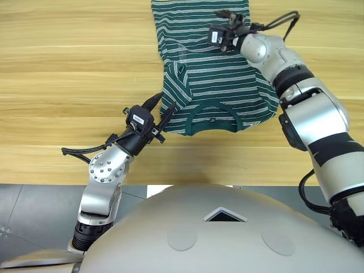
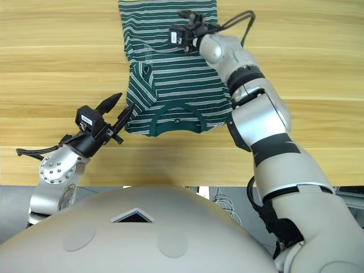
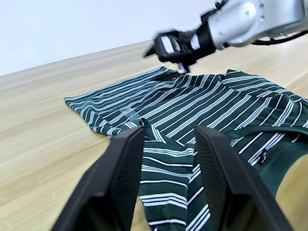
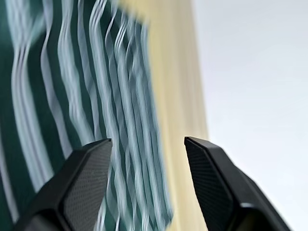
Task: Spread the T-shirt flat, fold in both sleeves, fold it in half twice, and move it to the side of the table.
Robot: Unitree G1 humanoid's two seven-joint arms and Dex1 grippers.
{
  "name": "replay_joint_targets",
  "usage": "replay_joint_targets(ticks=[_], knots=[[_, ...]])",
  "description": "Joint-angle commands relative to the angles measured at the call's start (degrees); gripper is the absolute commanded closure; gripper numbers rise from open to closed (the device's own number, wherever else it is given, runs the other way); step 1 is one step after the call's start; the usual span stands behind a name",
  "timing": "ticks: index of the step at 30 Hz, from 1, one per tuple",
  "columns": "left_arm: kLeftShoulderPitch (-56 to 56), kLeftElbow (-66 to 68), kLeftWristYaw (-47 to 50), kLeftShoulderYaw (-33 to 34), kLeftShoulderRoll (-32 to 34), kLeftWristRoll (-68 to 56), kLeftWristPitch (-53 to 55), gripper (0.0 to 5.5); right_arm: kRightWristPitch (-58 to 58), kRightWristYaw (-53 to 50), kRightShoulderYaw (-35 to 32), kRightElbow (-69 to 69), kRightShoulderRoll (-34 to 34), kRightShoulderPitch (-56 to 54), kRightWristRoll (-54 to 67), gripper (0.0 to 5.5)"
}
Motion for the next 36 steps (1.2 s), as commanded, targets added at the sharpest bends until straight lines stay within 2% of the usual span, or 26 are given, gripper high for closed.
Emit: replay_joint_targets(ticks=[1, 3, 4, 7, 9, 10, 12, 16, 21, 27, 33, 36], knots=[[-5.1, 6.1, 1.2, -1.1, -1.0, 2.5, -1.8, 3.72, -9.5, 9.7, -6.6, -4.0, -5.4, 5.4, 9.0, 2.69], [-9.6, 10.7, 0.7, -1.7, -1.1, 3.7, -3.2, 3.72, -10.9, 15.8, -10.6, -8.3, -12.2, 11.7, 14.5, 2.69], [-12.2, 13.6, -0.1, -2.2, -1.0, 4.0, -4.1, 3.72, -8.7, 22.8, -14.1, -12.4, -15.8, 16.8, 20.5, 2.69], [-18.5, 22.5, -2.0, -4.4, -1.6, 5.4, -7.6, 3.72, 5.8, 40.5, -24.3, -29.9, -26.7, 35.9, 38.8, 2.69], [-21.2, 28.8, -2.0, -5.9, -2.5, 6.7, -10.7, 3.69, 14.6, 44.5, -30.0, -43.8, -34.2, 50.6, 44.8, 2.31], [-22.1, 31.3, -1.7, -6.5, -3.0, 7.2, -12.0, 3.69, 19.1, 45.4, -32.0, -52.0, -35.5, 56.3, 48.4, 2.09], [-23.4, 36.3, -1.4, -7.5, -3.6, 8.5, -14.5, 3.69, 28.7, 44.1, -33.5, -62.4, -33.8, 61.1, 54.0, 1.74], [-22.5, 40.3, -1.4, -8.1, -2.9, 9.7, -17.5, 3.69, 46.9, 39.4, -32.4, -60.4, -28.9, 57.7, 57.5, 1.74], [-20.5, 41.5, -2.1, -7.0, -1.8, 8.7, -18.9, 3.69, 67.2, 37.5, -35.9, -62.8, -25.8, 55.3, 67.1, 1.74], [-20.0, 42.1, -2.1, -6.8, -1.5, 9.1, -19.8, 3.69, 70.6, 26.2, -37.2, -54.8, -22.3, 49.4, 62.3, 1.74], [-19.8, 42.6, -1.8, -7.0, -1.8, 9.4, -20.2, 3.69, 69.5, 27.2, -39.9, -56.9, -25.0, 48.5, 62.0, 1.74], [-19.8, 43.0, -1.6, -7.6, -2.2, 9.8, -20.4, 3.69, 70.3, 28.5, -39.1, -58.9, -24.7, 49.4, 61.6, 1.74]])
